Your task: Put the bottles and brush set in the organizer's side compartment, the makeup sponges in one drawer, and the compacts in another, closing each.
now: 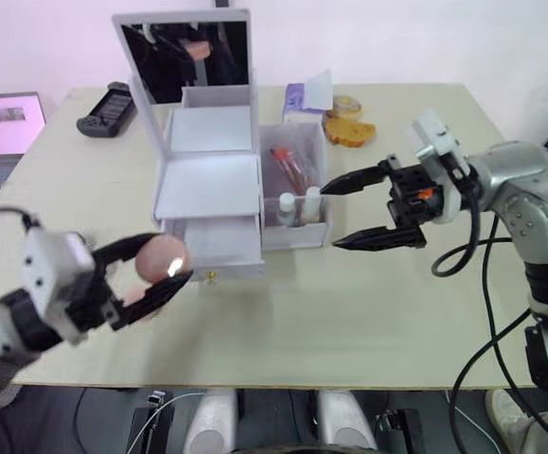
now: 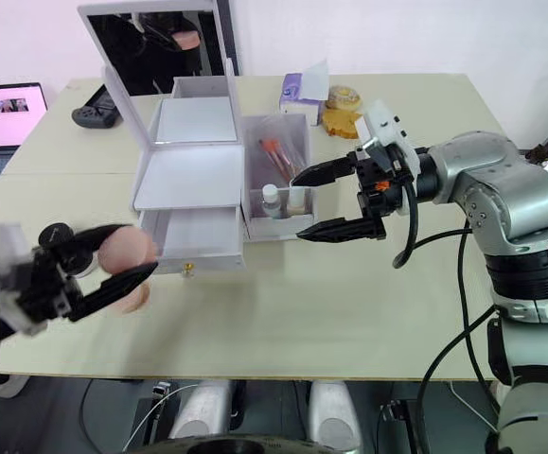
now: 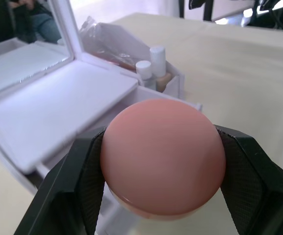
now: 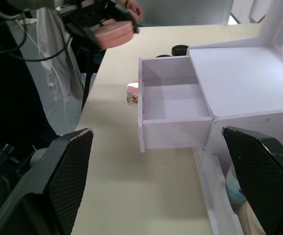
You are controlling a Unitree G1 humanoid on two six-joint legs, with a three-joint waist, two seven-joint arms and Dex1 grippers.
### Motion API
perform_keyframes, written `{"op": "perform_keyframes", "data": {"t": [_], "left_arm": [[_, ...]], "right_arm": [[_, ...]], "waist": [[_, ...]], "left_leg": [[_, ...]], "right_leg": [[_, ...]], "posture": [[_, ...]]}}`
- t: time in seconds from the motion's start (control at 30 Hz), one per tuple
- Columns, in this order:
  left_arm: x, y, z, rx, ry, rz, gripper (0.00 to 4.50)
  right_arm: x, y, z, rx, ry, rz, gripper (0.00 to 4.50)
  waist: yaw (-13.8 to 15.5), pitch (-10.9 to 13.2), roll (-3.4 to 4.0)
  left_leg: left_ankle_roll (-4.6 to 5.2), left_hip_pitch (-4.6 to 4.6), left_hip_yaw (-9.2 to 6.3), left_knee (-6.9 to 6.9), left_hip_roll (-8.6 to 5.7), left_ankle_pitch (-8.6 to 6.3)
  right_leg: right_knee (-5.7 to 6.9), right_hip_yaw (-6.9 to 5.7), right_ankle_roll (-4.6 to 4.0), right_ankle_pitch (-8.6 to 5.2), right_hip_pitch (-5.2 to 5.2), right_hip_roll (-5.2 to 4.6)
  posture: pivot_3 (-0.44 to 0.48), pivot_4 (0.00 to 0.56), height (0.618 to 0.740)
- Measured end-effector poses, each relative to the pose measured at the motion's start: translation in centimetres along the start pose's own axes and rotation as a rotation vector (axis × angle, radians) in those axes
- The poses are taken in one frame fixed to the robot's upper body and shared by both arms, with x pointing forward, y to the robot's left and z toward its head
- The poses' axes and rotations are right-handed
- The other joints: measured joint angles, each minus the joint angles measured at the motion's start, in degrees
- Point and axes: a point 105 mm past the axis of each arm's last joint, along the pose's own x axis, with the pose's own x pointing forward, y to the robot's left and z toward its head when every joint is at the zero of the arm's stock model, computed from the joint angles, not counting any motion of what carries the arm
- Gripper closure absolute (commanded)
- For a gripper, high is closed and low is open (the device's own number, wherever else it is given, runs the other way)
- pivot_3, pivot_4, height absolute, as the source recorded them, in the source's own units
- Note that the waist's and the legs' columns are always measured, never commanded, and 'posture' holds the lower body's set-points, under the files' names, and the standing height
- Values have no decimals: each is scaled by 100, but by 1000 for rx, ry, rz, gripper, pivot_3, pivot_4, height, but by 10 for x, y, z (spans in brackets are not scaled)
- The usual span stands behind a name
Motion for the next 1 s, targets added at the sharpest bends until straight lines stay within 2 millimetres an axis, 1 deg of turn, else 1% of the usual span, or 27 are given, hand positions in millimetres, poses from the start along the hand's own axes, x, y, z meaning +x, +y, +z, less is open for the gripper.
{"op": "perform_keyframes", "data": {"t": [0.07, 0.17, 0.23, 0.43, 0.53, 0.63, 0.77, 0.83, 0.93, 1.0], "left_arm": [[9, 6, 6, -29, 17, -37, 1811], [26, 12, 9, -68, 58, -77, 1811], [43, 17, 11, -63, 88, -98, 1811], [77, 21, 13, -69, 165, -195, 1811], [86, 20, 10, -51, 201, -222, 1811], [88, 21, 3, -52, 225, -229, 1811], [85, 24, -5, -56, 250, -228, 1811], [81, 25, -13, -65, 260, -223, 1811], [66, 28, -23, -66, 266, -197, 1811], [56, 31, -37, -87, 306, -171, 1811]], "right_arm": [[-1, 0, -1, -2, 2, -10, 0], [-2, 2, -3, 1, 7, -32, 0], [-5, 3, -5, 5, 13, -56, 0], [-10, 9, -4, 0, 11, -113, 0], [-14, 13, -3, 3, 5, -138, 0], [-17, 16, -3, 9, 11, -152, 0], [-18, 19, 1, 0, 4, -156, 0], [-18, 20, 0, 6, 4, -153, 0], [-19, 21, -1, 12, 5, -152, 0], [-19, 21, -1, 14, 6, -153, 0]], "waist": [[-14, 3, -2], [-19, 5, -3], [1, 7, -6], [-14, 12, -16], [-23, 13, -15], [-27, 15, -17], [-12, 15, -18], [-14, 15, -18], [-34, 15, -18], [-23, 16, -15]], "left_leg": [[0, 0, 0, -3, 0, 0], [0, 0, -2, -5, 0, 0], [0, -1, -6, -2, 0, 1], [0, -1, -9, -4, 0, 1], [0, -1, -9, -6, 0, 1], [0, -2, -9, -7, 0, 1], [0, -2, -10, -5, 0, 1], [0, -3, -9, -5, 1, 1], [0, -1, -9, -8, 2, 1], [0, 0, -9, -9, 2, 1]], "right_leg": [[1, 0, 11, 6, -1, 1], [6, 0, 19, 10, -7, 3], [10, 0, 21, 11, -6, 6], [10, 0, 23, 12, -5, 9], [10, 0, 24, 12, -7, 10], [10, 0, 24, 11, -9, 10], [10, 1, 24, 11, -8, 10], [9, 1, 24, 11, -8, 10], [9, 1, 24, 11, -9, 9], [10, 2, 23, 11, -10, 9]], "posture": [[0, 150, 740], [0, 150, 740], [0, 150, 740], [0, 150, 740], [0, 150, 740], [0, 150, 740], [0, 150, 740], [0, 150, 740], [0, 150, 740], [0, 150, 740]]}}
